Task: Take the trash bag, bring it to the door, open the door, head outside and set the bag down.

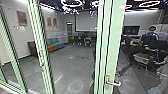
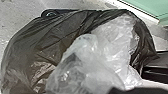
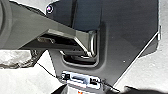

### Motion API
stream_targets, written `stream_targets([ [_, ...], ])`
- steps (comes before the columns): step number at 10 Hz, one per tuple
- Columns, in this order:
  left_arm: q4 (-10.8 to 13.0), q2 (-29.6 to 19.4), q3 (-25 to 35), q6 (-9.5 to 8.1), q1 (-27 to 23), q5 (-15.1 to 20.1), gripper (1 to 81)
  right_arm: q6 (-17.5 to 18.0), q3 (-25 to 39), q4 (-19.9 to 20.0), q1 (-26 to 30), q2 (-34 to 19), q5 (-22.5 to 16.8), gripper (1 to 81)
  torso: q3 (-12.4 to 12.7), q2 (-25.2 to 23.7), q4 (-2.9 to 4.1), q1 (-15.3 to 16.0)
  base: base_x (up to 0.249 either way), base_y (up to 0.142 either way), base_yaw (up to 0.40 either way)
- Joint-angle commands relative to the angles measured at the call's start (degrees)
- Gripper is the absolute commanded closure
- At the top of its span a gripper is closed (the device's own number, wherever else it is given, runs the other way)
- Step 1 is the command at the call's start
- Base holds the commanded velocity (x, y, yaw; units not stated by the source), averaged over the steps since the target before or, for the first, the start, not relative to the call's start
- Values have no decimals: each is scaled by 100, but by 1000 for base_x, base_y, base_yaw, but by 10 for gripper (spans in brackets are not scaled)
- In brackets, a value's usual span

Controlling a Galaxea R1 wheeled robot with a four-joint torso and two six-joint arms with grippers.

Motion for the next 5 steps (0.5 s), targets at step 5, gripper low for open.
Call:
stream_targets([
  [5, -71, -2, -4, 4, -383, 423, 811, -1538, 1019, 1497, 192, -831, 153, 10, 0, 0, 0, 0, 0, 0, 0],
])
